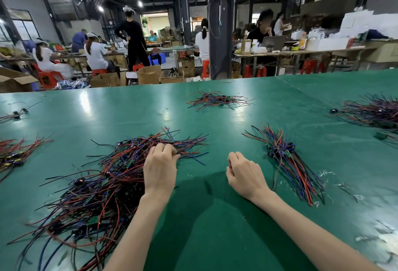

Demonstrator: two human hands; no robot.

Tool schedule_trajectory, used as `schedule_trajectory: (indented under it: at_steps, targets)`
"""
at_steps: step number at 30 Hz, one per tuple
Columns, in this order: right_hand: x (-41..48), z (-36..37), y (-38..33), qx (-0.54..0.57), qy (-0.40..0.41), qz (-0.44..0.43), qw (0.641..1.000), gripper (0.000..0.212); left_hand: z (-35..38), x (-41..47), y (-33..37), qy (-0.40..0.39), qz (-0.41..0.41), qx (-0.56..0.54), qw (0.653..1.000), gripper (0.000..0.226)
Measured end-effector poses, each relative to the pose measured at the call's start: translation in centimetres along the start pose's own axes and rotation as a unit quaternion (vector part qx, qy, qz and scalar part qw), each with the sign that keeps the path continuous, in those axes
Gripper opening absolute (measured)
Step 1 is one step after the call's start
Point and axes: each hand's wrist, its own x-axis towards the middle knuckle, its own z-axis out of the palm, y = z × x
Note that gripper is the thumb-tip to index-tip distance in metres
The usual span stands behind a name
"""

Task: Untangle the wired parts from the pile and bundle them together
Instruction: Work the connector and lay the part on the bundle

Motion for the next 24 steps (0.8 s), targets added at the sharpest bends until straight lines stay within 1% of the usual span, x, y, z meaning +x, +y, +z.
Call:
schedule_trajectory:
  at_steps: [5, 7, 9, 10, 12, 13, 14, 15, 18, 21, 24]
  targets:
    - [0.0, 0.1, 0.0, -0.001, -0.001, -0.004, 1.0, 0.01, 0.9, -0.4, 0.5, -0.005, 0.012, -0.131, 0.991, 0.015]
    - [0.1, 0.2, 0.1, -0.001, 0.002, -0.006, 1.0, 0.01, 1.3, -0.3, 0.9, -0.026, -0.017, -0.191, 0.981, 0.019]
    - [0.1, 0.2, 0.2, 0.001, 0.004, -0.006, 1.0, 0.01, 1.5, -0.2, 1.0, -0.061, -0.046, -0.208, 0.975, 0.026]
    - [0.1, 0.2, 0.2, 0.001, 0.003, -0.006, 1.0, 0.009, 1.5, -0.2, 0.8, -0.074, -0.052, -0.18, 0.979, 0.03]
    - [0.1, 0.3, 0.2, 0.002, 0.002, -0.006, 1.0, 0.009, 1.4, -0.1, 0.1, -0.103, -0.045, -0.045, 0.993, 0.031]
    - [0.1, 0.3, 0.2, 0.004, 0.004, -0.006, 1.0, 0.009, 1.2, 0.0, -0.3, -0.127, -0.046, 0.034, 0.99, 0.027]
    - [0.1, 0.3, 0.3, 0.007, 0.005, -0.006, 1.0, 0.009, 0.9, 0.1, -0.5, -0.156, -0.056, 0.09, 0.982, 0.021]
    - [0.1, 0.3, 0.4, 0.009, 0.006, -0.006, 1.0, 0.01, 0.7, 0.2, -0.6, -0.179, -0.065, 0.12, 0.974, 0.017]
    - [0.1, 0.3, 0.5, 0.018, 0.011, -0.01, 1.0, 0.009, 0.7, 0.3, -0.6, -0.207, -0.057, 0.143, 0.966, 0.02]
    - [0.0, 0.3, 0.7, 0.028, 0.019, -0.015, 0.999, 0.008, 0.8, 0.0, -0.5, -0.197, -0.044, 0.129, 0.971, 0.021]
    - [-0.2, 0.3, 0.7, 0.031, 0.028, -0.019, 0.999, 0.008, 0.6, -0.2, -0.5, -0.18, -0.05, 0.108, 0.976, 0.016]
